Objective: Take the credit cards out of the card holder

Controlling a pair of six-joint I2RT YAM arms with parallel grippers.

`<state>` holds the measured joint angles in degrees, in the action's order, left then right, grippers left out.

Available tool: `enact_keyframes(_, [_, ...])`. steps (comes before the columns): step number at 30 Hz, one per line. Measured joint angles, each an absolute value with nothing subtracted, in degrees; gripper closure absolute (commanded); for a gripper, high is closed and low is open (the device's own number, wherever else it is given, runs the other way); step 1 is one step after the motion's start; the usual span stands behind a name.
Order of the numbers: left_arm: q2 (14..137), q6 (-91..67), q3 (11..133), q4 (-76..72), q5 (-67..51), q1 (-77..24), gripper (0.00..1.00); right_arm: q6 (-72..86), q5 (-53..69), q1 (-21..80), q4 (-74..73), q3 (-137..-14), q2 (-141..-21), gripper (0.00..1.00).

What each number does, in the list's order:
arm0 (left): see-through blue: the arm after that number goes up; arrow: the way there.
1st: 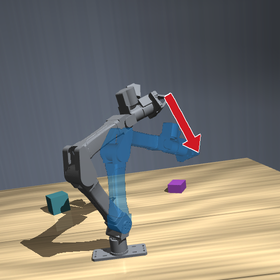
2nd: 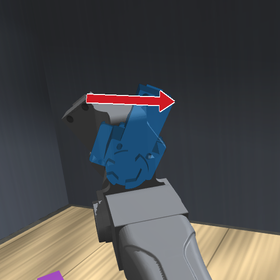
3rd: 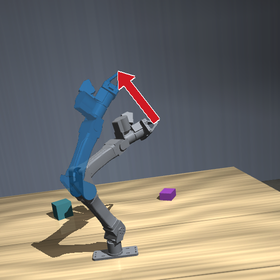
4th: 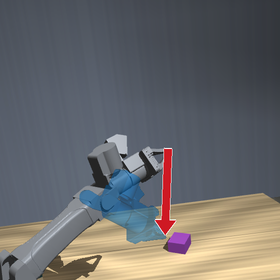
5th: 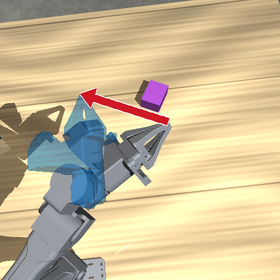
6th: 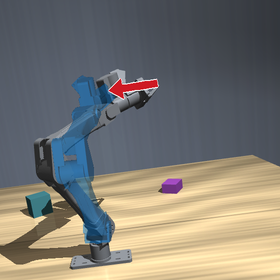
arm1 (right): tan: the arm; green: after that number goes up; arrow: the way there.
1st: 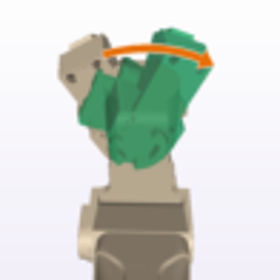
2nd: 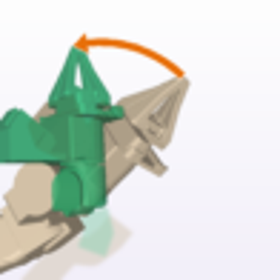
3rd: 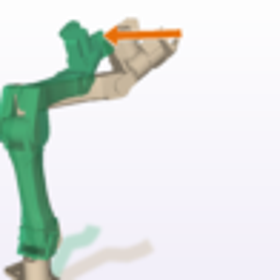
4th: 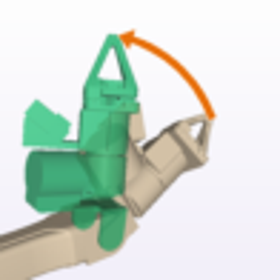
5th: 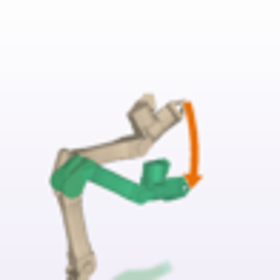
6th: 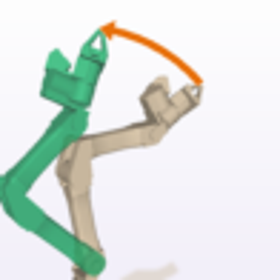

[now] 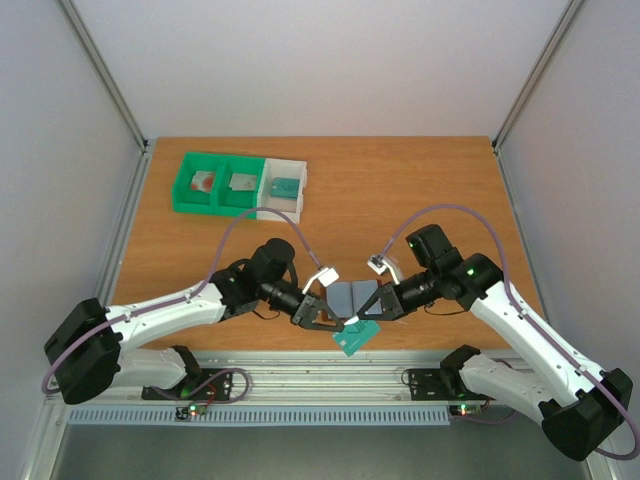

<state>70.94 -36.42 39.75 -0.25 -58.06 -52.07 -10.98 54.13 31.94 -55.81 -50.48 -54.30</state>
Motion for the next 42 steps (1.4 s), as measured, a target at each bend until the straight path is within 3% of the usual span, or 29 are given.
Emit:
enact_keyframes(7, [65.8,-36.6,41.6,4.6,-48.0,-52.1,0.31,-1.9,54.0,32.0,-45.6,-46.1,-50.0,0.99])
enact_keyframes(17, [53.1,-40.4,46.7,20.1,-20.1,-51.5,0.2,17.1,44.1,32.0,-27.3,-42.5,-45.4,0.99])
enact_keyframes(28, [37.0,-48.7,41.6,18.1,-8.9,-51.5,0.2,36.2,33.3,32.0,-6.7,-35.4,-44.2,0.99])
enact_keyframes(42, [38.0,-55.2,36.9,10.5,-8.5,-51.5,0.34,51.7,28.9,32.0,16.8,-31.9,-49.1,0.99])
